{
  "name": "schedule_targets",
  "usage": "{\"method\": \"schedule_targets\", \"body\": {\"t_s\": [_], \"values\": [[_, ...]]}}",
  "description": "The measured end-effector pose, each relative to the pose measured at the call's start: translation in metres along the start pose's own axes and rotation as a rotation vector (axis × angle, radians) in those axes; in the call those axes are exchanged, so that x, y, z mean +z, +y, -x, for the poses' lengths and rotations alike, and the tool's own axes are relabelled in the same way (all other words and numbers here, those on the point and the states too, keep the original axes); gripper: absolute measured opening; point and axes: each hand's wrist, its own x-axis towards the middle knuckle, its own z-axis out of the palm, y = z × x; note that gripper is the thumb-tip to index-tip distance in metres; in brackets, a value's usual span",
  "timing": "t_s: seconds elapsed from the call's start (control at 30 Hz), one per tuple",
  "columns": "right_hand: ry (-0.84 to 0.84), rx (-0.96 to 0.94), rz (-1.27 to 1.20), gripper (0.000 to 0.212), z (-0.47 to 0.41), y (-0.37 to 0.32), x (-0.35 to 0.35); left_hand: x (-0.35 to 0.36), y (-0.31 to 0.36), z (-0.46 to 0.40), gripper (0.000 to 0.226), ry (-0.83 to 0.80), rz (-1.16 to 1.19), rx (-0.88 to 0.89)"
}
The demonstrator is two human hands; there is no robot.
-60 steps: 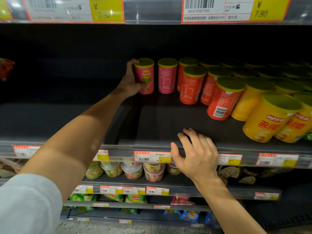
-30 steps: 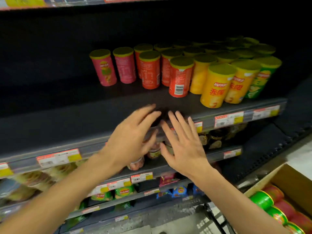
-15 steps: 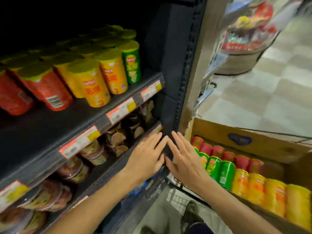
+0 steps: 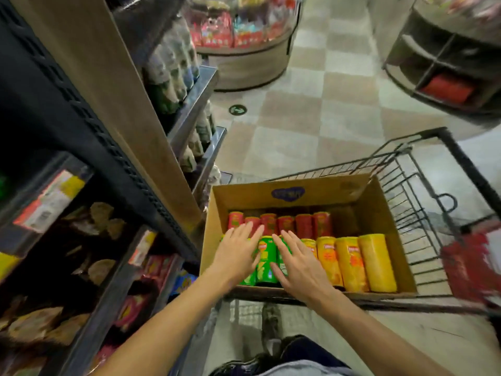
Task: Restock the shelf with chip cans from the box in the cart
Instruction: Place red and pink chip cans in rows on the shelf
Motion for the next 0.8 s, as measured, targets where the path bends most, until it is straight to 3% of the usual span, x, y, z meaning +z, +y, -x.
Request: {"method": "schedule_targets", "body": {"t_s": [0.27, 0.5, 0.67, 0.8], "values": [[-0.095, 0.183, -0.035, 0.06, -0.036, 0.088, 0.036, 0.022, 0.019, -0.076, 0.063, -0.158, -0.071, -0.01], [-0.336, 0.579, -0.231, 0.058, -0.081, 0.174, 0.06, 0.034, 0.016, -0.093, 0.065, -0.297, -0.069, 0.005], [-0.526, 0.723, -0.275, 0.059, -0.118, 0.221, 0.071, 0.045, -0.002, -0.085, 0.077, -0.34, -0.108, 0.106], [-0.662, 0.759, -0.269, 0.041, -0.139, 0.24, 0.086, 0.051, -0.018, -0.086, 0.076, -0.39, -0.099, 0.097]]}}
